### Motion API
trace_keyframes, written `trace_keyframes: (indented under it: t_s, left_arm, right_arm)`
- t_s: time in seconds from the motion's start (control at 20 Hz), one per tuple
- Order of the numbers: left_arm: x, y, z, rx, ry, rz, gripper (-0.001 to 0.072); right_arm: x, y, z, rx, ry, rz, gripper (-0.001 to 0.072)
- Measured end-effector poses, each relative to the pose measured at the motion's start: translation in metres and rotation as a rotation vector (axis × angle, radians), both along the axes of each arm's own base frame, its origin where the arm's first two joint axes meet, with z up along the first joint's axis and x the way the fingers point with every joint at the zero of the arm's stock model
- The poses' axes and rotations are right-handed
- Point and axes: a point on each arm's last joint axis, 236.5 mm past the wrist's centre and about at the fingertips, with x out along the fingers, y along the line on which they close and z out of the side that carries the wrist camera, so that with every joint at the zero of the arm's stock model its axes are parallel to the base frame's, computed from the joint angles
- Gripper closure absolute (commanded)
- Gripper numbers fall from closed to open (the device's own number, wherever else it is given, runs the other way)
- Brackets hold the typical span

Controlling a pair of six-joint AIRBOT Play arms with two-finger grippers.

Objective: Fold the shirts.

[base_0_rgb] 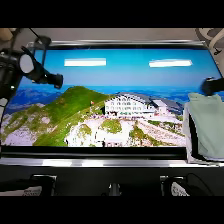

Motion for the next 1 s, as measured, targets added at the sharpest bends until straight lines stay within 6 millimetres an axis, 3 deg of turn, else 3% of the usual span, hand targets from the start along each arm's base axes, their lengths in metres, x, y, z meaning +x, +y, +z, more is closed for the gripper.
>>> trace_keyframes:
  t_s: [0.05, 0.15, 0.3, 0.55, 1.0]
  left_arm:
    - [-0.013, -0.002, -0.017, -0.015, 0.074, 0.003, -0.0008]
    - [-0.036, -0.011, -0.042, -0.072, 0.170, 0.012, -0.0008]
    - [-0.049, -0.010, -0.056, -0.123, 0.217, 0.077, -0.0008]
    - [-0.054, -0.006, -0.063, -0.153, 0.238, 0.127, -0.0009]
    - [-0.056, -0.005, -0.065, -0.159, 0.244, 0.142, -0.0008]
  right_arm:
    - [0.000, 0.033, -0.020, 0.024, 0.086, 0.070, 0.0012]
    - [-0.005, 0.081, -0.049, 0.042, 0.216, 0.173, 0.0013]
    - [-0.014, 0.122, -0.072, 0.040, 0.318, 0.267, 0.0017]
    - [-0.023, 0.140, -0.083, 0.025, 0.378, 0.312, 0.0024]
    - [-0.025, 0.144, -0.086, 0.022, 0.391, 0.319, 0.0024]
